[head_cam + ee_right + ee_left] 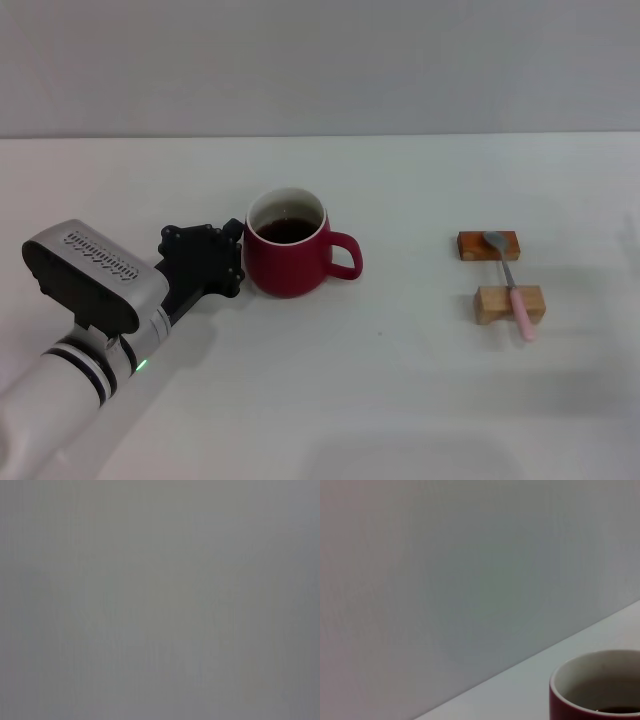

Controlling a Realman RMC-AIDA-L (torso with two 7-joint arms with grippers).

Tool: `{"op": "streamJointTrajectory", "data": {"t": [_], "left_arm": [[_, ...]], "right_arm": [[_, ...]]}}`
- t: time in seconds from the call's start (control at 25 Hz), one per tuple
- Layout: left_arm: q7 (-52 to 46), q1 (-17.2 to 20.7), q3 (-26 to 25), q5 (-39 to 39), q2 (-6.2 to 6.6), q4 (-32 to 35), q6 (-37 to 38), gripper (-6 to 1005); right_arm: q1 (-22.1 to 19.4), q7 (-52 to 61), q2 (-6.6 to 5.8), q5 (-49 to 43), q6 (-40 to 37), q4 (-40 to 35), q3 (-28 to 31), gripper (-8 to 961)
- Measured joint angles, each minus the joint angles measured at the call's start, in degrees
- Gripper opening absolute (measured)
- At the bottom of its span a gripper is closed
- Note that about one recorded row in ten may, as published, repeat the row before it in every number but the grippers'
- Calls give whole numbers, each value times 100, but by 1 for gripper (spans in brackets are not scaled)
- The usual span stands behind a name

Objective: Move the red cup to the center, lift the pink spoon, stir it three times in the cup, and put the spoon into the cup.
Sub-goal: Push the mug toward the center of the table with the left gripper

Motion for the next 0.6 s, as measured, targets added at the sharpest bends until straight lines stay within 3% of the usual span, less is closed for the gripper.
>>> {"op": "streamJointTrajectory", "data": {"t": [0.6], "left_arm": [[-16, 103, 200, -12, -8, -109, -8, 37]], "right_arm": [[-7, 0, 0, 0, 0, -10, 0, 817]]}}
